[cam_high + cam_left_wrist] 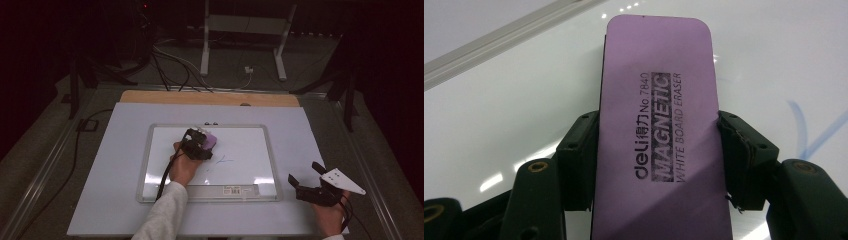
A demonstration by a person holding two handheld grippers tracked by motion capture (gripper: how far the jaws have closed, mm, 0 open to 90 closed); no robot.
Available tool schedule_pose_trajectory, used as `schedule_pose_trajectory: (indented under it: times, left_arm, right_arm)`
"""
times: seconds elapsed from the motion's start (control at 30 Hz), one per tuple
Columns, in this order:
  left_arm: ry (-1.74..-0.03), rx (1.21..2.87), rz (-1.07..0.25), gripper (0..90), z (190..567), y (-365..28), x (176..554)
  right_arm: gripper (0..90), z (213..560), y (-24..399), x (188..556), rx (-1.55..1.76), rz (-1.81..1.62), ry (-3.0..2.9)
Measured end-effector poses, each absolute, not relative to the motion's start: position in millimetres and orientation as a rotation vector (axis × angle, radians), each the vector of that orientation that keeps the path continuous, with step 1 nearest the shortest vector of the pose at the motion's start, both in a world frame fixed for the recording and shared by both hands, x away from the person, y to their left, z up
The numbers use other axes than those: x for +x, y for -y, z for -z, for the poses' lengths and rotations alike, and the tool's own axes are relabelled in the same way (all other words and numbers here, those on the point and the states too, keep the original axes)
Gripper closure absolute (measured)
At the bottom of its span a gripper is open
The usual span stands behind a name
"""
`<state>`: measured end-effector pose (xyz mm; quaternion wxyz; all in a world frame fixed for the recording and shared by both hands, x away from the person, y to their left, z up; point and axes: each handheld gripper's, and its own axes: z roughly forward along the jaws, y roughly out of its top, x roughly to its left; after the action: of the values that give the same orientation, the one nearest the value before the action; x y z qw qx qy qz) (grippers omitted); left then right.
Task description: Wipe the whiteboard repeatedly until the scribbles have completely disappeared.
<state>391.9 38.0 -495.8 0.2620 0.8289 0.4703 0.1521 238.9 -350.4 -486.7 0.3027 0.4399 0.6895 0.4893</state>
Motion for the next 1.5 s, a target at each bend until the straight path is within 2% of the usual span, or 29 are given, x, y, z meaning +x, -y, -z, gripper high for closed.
schedule_pose_trajectory:
  times: [0.07,0.13,0.3,0.4,0.5,0.63,0.73,0.8,0.87,1.2,1.5]
  left_arm:
    - [-1.269,2.247,-0.420,41.9,496,-37,391]
    - [-1.240,2.253,-0.374,41.9,496,-34,389]
    - [-1.092,2.302,-0.292,41.8,496,-17,375]
    - [-1.048,2.326,-0.294,41.9,496,-11,370]
    - [-1.101,2.297,-0.315,41.9,496,-12,376]
    - [-1.203,2.287,-0.443,41.9,495,-20,389]
    - [-1.247,2.262,-0.413,41.9,495,-27,394]
    - [-1.224,2.274,-0.403,41.8,495,-26,393]
    - [-1.156,2.296,-0.334,41.9,495,-23,387]
    - [-0.995,2.348,-0.291,41.9,495,-13,339]
    - [-1.168,2.303,-0.408,41.9,495,-35,365]
  right_arm:
    - [0.4,487,350,239,1.162,-1.298,-1.830]
    - [0.4,486,349,239,1.161,-1.296,-1.832]
    - [0.4,487,348,239,1.162,-1.296,-1.833]
    - [0.4,487,348,239,1.159,-1.295,-1.835]
    - [0.4,487,348,239,1.156,-1.293,-1.837]
    - [0.4,487,349,239,1.159,-1.296,-1.832]
    - [0.4,487,350,239,1.161,-1.297,-1.833]
    - [0.4,487,350,239,1.160,-1.296,-1.834]
    - [0.4,487,349,239,1.159,-1.295,-1.835]
    - [0.4,487,349,239,1.161,-1.296,-1.834]
    - [0.4,487,350,238,1.165,-1.296,-1.828]
